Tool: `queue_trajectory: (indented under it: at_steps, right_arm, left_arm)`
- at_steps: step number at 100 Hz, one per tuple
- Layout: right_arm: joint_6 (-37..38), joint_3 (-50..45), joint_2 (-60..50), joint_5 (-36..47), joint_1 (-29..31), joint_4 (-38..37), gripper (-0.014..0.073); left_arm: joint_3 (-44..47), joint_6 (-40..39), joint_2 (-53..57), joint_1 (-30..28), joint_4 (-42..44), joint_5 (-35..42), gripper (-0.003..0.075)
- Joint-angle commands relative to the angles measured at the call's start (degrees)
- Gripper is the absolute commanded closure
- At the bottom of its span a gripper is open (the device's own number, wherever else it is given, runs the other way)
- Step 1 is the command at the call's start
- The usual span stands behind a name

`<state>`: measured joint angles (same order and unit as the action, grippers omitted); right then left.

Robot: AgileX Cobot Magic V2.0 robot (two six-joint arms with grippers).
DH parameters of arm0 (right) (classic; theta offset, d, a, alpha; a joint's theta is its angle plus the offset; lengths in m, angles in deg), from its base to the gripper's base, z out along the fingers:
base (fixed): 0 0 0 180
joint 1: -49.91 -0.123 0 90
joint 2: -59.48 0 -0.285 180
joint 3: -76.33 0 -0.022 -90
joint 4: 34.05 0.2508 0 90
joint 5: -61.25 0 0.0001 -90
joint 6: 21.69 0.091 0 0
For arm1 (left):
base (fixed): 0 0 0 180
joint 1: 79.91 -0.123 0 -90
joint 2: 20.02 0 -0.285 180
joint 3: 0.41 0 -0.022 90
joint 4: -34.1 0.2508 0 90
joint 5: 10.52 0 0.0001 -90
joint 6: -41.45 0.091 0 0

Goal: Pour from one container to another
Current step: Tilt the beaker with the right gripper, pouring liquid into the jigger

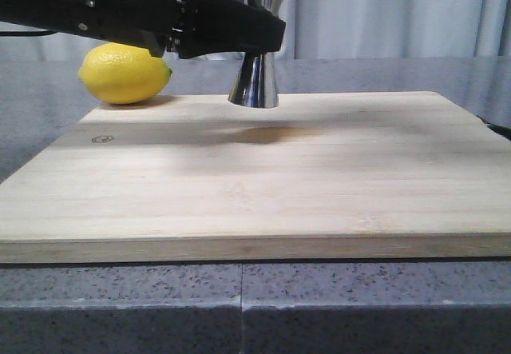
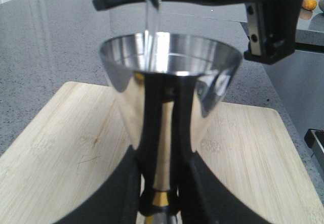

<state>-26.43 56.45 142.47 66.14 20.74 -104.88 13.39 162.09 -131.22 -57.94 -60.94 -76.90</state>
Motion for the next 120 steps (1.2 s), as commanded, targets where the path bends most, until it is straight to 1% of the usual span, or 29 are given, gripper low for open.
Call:
queue_trajectory:
  at_steps: [1,120]
  right_arm:
    - [-0.31,2.1,-2.29,1.23,0.1,-0.72,0.0389]
    - [-0.31,2.1,-2.29,1.23,0.1,-7.25,0.0389]
  left_arm:
    - [-1.64,-0.47,3.16,0.21,-4.3,-5.26,0.0739]
    - [-1.64,-0.47,3.16,0.21,-4.3,-5.26,0.0739]
